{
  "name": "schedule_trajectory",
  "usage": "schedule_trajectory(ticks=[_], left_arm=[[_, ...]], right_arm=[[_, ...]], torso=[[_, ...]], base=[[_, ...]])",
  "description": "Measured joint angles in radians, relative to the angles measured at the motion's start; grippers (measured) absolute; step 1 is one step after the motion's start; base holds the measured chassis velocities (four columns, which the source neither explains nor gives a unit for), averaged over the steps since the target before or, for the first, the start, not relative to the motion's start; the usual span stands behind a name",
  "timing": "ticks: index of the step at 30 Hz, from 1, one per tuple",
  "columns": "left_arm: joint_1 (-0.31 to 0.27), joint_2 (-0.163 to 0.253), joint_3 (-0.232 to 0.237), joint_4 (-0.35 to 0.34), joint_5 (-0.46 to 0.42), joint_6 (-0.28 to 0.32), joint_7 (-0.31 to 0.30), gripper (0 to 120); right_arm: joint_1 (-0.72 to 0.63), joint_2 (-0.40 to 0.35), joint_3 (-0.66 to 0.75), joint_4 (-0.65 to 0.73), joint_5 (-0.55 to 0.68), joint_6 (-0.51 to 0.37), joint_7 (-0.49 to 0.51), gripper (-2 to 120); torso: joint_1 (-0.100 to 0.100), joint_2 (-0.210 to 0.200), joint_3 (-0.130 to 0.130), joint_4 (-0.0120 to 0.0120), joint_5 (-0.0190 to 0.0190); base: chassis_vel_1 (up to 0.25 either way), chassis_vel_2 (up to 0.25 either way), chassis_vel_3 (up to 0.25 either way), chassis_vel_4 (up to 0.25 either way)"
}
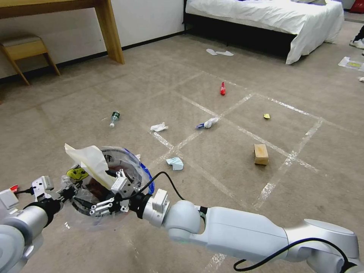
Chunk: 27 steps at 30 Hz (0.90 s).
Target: Pick up the trash bin and place the garbage on the floor into it.
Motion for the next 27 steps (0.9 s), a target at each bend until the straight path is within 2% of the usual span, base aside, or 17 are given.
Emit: schedule_trajectory(ticks=[6, 15, 17, 27], left_arm=[[-0.002, -0.001, 0.0, 0.0, 0.0, 0.0, 0.002, 1], [-0.001, -0.002, -0.003, -0.003, -0.002, 0.001, 0.005, 1], [-0.008, -0.003, -0.003, -0.004, -0.005, 0.001, 0.005, 1], [-0.024, -0.014, -0.001, -0.003, -0.01, 0.002, 0.005, 1]], right_arm=[[0.003, -0.025, 0.01, 0.016, -0.067, -0.08, 0.038, 100], [0.014, -0.035, 0.01, 0.023, -0.105, -0.147, 0.069, 100], [0.033, -0.049, -0.008, 0.027, -0.113, -0.188, 0.084, 100], [0.1, -0.066, -0.107, 0.035, -0.125, -0.225, 0.114, 100]], torso=[[0.0, 0.0, 0.0, -0.0001, 0.0], [0.0, 0.0, 0.0, 0.0, 0.0], [0.0, 0.0, 0.0, 0.0, 0.0], [0.0, 0.0, 0.0, 0.0, 0.0]], base=[[0.0, 0.0, 0.0, 0.0], [0.0, 0.0, 0.0, 0.0], [0.0, 0.0, 0.0, 0.0], [0.0, 0.0, 0.0, 0.0]])
